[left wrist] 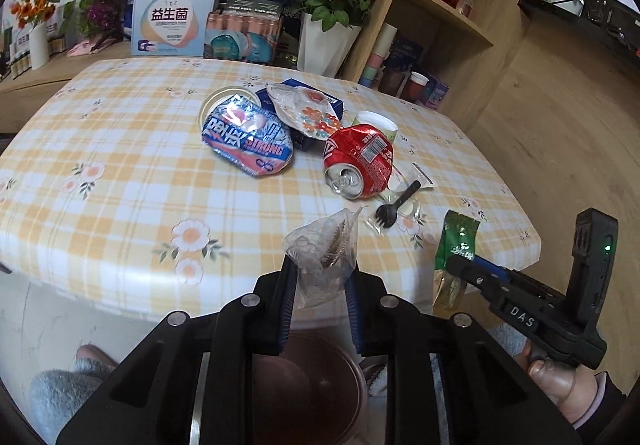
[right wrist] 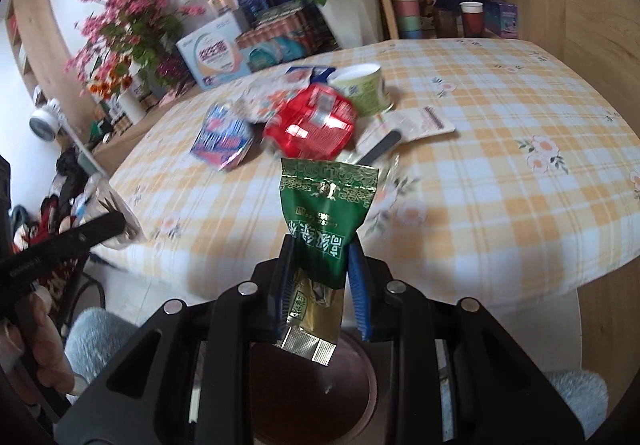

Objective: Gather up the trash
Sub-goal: 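Grasp the clear plastic wrapper with the left tool while the right tool lifts the packet, then lower both held items over the brown bin and open both tools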

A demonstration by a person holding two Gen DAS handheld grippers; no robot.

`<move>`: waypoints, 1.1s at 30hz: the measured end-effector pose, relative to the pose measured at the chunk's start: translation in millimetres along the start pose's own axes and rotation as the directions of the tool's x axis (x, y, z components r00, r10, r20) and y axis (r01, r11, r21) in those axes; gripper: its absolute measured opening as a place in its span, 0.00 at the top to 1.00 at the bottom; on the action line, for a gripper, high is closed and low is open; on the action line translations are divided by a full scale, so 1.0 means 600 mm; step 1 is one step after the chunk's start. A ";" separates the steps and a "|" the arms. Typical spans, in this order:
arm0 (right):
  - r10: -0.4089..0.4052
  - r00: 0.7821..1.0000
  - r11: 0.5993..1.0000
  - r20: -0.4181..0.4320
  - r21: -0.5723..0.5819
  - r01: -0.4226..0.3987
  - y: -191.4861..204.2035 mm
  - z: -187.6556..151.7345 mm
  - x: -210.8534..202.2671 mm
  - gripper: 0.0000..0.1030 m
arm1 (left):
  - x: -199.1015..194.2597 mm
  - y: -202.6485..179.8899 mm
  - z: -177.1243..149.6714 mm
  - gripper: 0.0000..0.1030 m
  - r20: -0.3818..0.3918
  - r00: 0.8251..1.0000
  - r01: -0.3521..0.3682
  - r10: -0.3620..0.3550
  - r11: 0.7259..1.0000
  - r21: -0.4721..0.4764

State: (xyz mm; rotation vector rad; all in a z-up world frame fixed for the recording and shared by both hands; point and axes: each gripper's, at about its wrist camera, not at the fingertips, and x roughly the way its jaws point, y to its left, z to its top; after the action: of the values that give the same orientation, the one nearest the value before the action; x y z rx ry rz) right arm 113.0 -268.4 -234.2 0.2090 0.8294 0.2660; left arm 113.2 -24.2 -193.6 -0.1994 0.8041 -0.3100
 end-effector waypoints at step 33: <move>0.022 0.990 0.988 -0.141 -0.149 -0.043 0.093 -0.108 -0.011 0.72 | -0.100 0.035 -0.115 0.78 0.037 0.999 0.017 -0.014 0.997 -0.069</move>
State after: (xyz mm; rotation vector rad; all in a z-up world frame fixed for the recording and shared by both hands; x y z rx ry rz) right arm 51.7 -212.7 -256.6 0.0613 0.9395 0.3766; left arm 27.8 12.4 -205.9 -0.2760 0.7781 -0.2924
